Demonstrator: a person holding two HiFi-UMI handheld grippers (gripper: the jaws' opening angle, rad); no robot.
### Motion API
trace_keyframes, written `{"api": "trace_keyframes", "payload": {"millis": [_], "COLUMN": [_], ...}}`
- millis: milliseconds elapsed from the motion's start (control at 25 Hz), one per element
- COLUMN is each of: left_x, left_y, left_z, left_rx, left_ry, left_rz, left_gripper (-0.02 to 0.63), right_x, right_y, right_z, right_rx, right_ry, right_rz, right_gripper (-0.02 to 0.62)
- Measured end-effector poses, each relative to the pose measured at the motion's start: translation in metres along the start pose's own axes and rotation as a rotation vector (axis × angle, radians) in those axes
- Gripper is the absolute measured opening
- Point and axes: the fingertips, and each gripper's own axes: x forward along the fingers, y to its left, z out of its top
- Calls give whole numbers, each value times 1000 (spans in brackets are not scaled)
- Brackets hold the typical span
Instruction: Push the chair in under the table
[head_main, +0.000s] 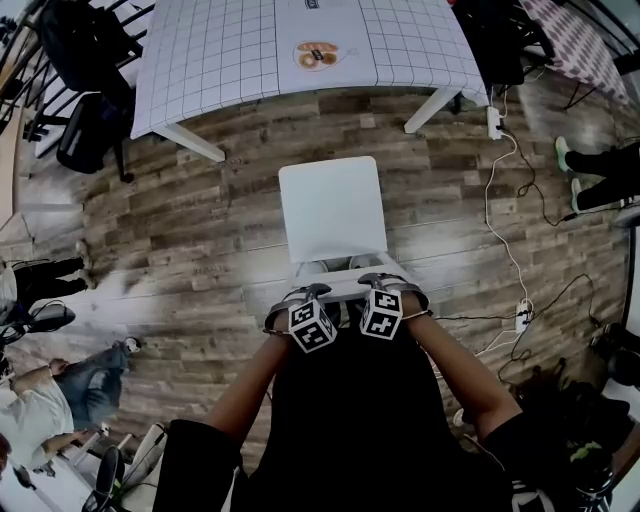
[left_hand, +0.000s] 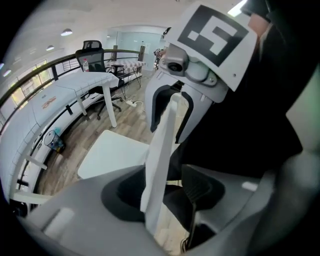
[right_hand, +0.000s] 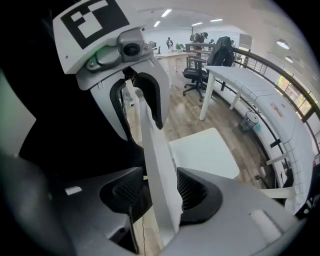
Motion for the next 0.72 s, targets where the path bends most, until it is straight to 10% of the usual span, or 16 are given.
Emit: {"api": "trace_keyframes", "payload": {"millis": [400,720], "left_x": [25,38], "left_y": [13,12], "left_z": [-4,-14], "left_rx": [41,230], "left_ry": [104,142], "left_rz": [-35,21], "left_gripper": [195,98], "right_x": [26,44], "right_y": [-12,-9], "right_z": [-16,-25], "right_rx": [-143,-223], "right_ry": [138,198], "right_rz": [-11,-36], "right_gripper": [124,84]}}
